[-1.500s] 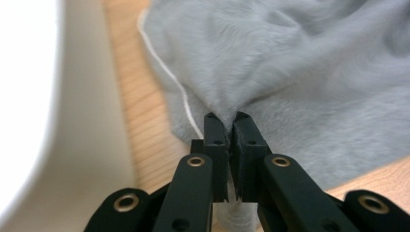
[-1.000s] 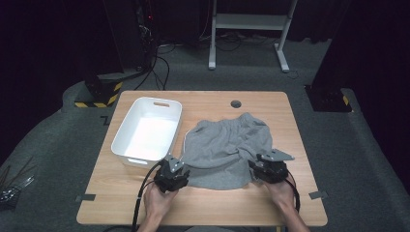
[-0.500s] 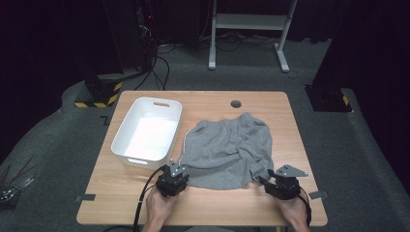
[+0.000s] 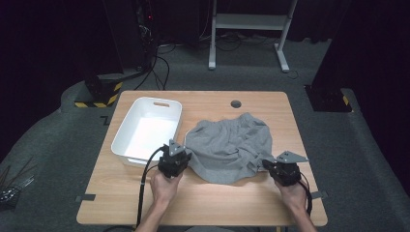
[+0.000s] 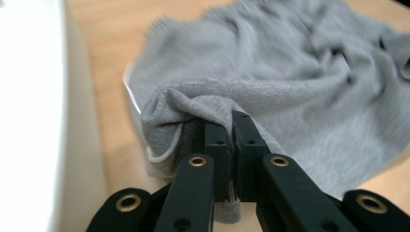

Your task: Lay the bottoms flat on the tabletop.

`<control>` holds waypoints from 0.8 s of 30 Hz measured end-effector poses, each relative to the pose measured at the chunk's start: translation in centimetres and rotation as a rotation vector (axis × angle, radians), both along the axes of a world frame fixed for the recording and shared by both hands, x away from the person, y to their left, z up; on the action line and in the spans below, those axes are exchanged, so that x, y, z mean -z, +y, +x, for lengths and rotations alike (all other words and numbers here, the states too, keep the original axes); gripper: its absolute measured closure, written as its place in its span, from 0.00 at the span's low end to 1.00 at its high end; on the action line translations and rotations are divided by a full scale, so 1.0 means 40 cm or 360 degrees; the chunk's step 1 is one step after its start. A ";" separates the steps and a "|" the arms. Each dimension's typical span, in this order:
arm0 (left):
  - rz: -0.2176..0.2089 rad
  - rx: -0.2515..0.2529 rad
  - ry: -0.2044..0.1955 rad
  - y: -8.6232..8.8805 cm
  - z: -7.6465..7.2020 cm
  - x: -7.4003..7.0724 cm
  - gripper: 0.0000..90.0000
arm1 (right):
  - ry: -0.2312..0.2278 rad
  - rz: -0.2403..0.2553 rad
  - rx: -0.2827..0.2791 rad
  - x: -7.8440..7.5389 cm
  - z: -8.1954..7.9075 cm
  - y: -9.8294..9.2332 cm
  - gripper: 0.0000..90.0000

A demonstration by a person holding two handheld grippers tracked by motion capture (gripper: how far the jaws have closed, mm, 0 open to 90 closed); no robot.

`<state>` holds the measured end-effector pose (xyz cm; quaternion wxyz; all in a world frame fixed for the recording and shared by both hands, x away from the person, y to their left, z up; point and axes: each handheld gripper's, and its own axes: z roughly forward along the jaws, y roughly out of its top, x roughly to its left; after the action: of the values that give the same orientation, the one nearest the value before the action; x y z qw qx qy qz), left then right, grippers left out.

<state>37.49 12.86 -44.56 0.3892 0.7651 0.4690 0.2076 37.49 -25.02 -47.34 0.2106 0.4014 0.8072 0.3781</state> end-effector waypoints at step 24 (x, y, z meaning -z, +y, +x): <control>0.0525 -0.0184 0.0185 -0.089 0.200 0.037 0.76 | 0.0111 -0.0148 0.0264 0.063 0.198 -0.016 0.98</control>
<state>45.50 9.29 -46.02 0.2181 0.8010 0.4936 0.2591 45.43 -25.67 -49.85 0.2312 0.4695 0.7948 0.3072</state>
